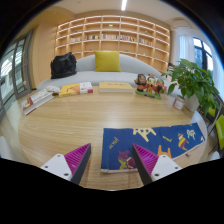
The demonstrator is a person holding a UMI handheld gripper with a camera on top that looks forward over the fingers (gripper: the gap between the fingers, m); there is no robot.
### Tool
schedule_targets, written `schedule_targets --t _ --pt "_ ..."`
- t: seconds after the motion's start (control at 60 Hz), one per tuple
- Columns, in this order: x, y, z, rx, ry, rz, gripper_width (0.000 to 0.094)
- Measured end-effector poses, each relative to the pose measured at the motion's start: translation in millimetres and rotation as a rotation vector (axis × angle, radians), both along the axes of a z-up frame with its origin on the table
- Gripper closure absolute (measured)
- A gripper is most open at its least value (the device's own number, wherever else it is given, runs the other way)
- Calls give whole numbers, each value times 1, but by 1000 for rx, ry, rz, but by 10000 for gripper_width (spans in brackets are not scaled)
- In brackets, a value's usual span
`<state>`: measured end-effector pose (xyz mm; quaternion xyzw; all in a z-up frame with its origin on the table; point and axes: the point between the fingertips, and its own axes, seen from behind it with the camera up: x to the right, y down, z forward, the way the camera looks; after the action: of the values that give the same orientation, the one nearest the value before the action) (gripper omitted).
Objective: Fold towel
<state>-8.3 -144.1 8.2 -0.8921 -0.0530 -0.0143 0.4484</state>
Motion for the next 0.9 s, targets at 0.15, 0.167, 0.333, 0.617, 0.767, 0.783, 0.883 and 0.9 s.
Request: schedule_targets --t 0.15,0.167,0.333,0.617,0.767,0.783,0.883,0.9 --pt "8 26 -21 -10 27 -9 130" --pt "10 27 -22 -13 34 -14 165" --pt "-1 29 -24 6 19 37 613" --pt "-7 28 -21 -5 10 24 904" --pt "-78 3 20 -16 260 109 905" --pt "-84 -1 27 -15 284 126 905" --pt "-116 -9 83 16 439 195 905" --pt "-119 -8 93 23 464 202 905"
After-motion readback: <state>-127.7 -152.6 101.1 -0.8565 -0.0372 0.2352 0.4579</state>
